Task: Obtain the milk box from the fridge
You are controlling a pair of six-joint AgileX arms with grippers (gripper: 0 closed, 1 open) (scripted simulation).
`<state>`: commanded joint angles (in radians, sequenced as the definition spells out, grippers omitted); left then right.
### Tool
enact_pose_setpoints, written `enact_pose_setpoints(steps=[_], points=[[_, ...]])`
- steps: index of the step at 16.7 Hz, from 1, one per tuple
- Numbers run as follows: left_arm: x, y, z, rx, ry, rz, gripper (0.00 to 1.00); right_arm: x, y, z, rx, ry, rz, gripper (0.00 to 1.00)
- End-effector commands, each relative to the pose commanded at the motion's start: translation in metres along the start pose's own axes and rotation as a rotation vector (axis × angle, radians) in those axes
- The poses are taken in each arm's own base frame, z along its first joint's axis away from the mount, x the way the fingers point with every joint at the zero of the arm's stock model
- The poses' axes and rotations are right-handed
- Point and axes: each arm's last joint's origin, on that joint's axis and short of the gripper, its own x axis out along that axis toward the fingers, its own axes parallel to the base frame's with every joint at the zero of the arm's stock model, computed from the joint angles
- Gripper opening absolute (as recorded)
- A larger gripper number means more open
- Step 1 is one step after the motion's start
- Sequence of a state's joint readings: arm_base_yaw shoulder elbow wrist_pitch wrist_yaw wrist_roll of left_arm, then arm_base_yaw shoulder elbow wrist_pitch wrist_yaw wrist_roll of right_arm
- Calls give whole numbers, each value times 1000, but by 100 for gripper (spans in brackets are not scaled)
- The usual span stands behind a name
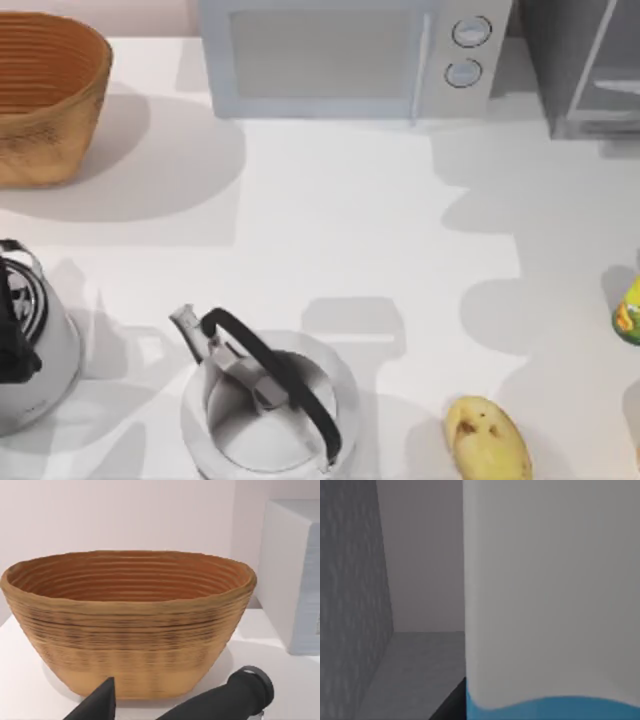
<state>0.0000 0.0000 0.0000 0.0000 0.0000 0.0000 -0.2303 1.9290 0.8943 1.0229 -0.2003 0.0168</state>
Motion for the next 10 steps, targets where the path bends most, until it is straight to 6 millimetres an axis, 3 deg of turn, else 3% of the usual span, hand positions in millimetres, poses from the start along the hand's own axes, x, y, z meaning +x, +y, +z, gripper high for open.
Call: enact_pose_setpoints(steps=[4,10], points=[[0,0,0,0,0,0,100,-28,0,0,-2,-9,-3,0],[0,0,0,0,0,0,100,-28,2,0,1,-5,2,0]])
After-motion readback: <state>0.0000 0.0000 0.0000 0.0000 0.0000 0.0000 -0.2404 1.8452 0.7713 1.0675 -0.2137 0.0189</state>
